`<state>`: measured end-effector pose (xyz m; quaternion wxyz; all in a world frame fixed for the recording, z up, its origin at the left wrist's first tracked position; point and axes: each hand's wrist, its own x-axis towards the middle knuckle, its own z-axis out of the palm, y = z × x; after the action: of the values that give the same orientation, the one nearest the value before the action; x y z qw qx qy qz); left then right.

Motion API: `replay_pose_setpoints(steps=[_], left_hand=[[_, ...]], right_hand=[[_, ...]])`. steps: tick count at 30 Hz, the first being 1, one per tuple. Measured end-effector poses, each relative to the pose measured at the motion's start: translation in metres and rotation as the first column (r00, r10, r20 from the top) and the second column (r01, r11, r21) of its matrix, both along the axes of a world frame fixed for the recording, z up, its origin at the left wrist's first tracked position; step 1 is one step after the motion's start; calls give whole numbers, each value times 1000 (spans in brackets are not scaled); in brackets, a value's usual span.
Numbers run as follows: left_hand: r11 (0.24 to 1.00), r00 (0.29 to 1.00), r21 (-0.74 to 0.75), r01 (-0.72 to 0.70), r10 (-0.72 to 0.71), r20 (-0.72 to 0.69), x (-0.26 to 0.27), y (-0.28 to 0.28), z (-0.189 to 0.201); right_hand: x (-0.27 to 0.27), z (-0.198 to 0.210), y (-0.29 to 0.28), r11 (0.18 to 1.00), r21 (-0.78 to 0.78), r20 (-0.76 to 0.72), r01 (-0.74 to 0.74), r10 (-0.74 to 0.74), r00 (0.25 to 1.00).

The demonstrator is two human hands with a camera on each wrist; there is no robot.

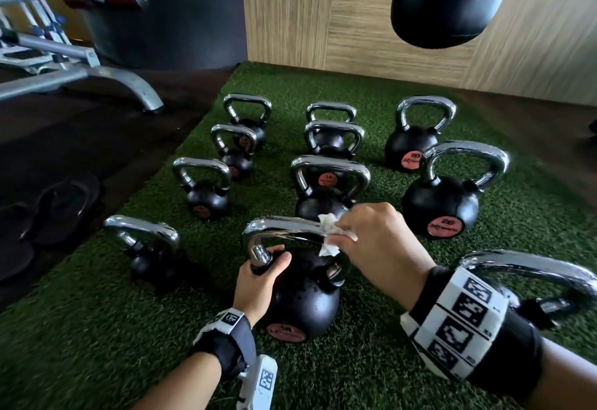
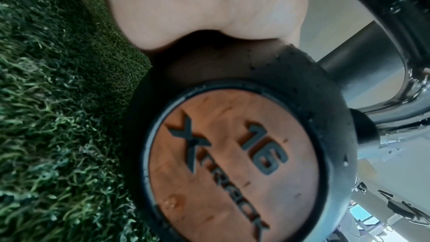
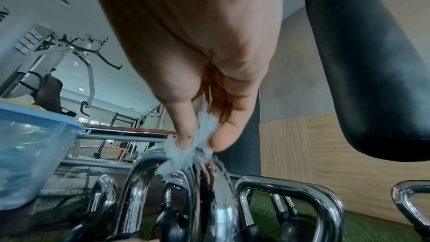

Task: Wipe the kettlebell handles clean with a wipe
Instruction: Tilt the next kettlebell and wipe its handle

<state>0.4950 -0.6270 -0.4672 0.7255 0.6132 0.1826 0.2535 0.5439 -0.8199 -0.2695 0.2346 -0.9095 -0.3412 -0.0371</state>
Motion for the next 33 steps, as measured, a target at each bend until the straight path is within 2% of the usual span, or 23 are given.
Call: replay_pose_setpoints(steps=[4, 6, 9, 12, 14, 18, 23, 26, 30, 33], left_hand=[[1000, 1000, 2, 1, -1, 4, 0, -1, 0], [1000, 1000, 0, 13, -13, 3, -1, 0, 0], [999, 999, 12, 31, -31, -10, -1, 3, -2], [999, 999, 15, 32, -32, -32, -1, 3, -3], [999, 999, 30, 31, -29, -39, -1, 3, -2], [999, 998, 40, 30, -28, -56, -1, 4, 0], [998, 995, 61, 30, -24, -95, -4, 3, 5], [995, 991, 98, 38, -25, -132, -5, 4, 8], [970, 956, 231, 69, 2, -295, -11, 7, 17], [898, 849, 390, 205, 35, -527, -19, 12, 30]], right_hand=[[4, -10, -24, 992, -100, -54, 83, -88, 995], [8, -12, -31, 989, -130, -78, 74, -84, 993], [13, -9, -30, 996, -81, -70, 48, -54, 996], [20, -11, -26, 989, -141, -88, 53, -65, 994], [28, -13, -27, 987, -150, -181, 52, -79, 980], [34, -15, -33, 993, -118, -419, 8, -57, 906], [35, -37, -35, 997, -63, -483, 40, -65, 873], [36, -48, -32, 996, -33, -593, 81, -85, 801], [31, -64, -26, 991, -22, -697, 130, -109, 709], [28, -70, -27, 986, 2, -715, 167, -115, 690]])
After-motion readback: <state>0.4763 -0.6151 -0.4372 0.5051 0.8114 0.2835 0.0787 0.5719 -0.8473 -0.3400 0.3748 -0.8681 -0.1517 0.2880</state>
